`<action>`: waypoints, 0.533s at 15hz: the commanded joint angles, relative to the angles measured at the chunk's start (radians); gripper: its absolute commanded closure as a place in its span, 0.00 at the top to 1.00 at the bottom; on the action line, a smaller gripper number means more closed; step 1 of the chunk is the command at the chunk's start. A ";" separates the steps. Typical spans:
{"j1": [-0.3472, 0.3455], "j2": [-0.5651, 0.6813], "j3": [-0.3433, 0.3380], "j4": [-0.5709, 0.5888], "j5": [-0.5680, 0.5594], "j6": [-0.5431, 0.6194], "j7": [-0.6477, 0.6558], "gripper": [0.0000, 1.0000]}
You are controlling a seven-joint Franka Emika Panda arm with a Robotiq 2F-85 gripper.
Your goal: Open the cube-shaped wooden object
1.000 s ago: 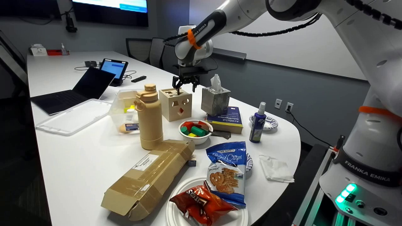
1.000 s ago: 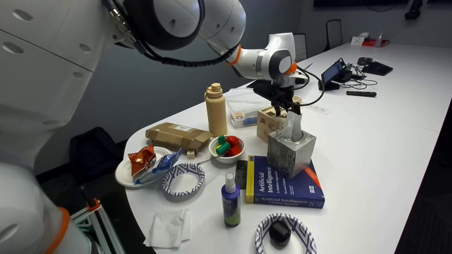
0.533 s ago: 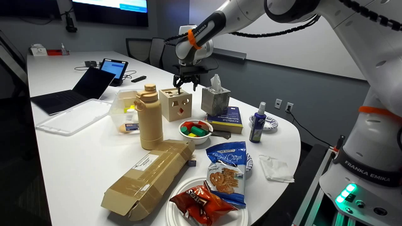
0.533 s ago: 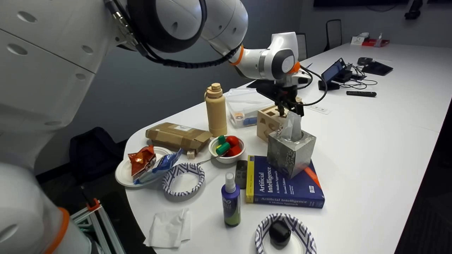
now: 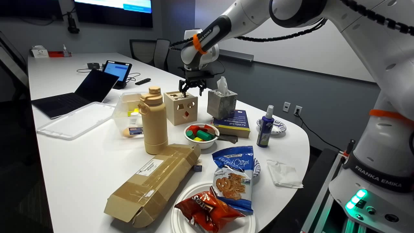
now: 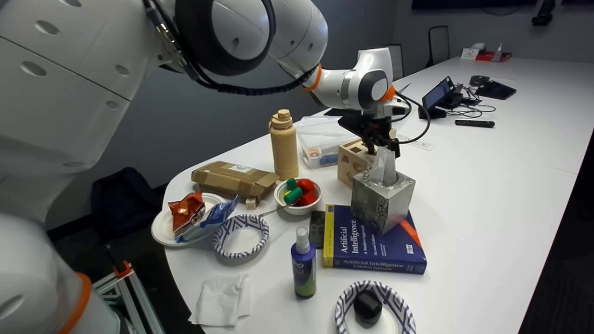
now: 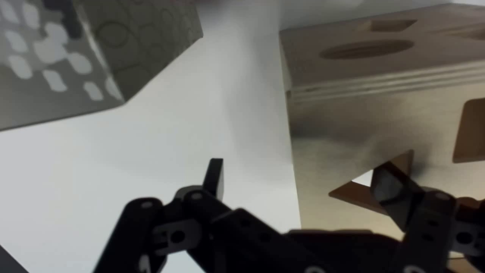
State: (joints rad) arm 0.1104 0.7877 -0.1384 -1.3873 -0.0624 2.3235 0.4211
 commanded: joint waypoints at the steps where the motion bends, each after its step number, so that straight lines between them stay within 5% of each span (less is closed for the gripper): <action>1: 0.015 0.027 -0.025 0.042 -0.027 -0.005 0.035 1.00; 8: 0.053 0.030 -0.077 0.039 -0.121 -0.008 0.071 1.00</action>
State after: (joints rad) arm 0.1421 0.7929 -0.1874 -1.3853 -0.1428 2.3241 0.4559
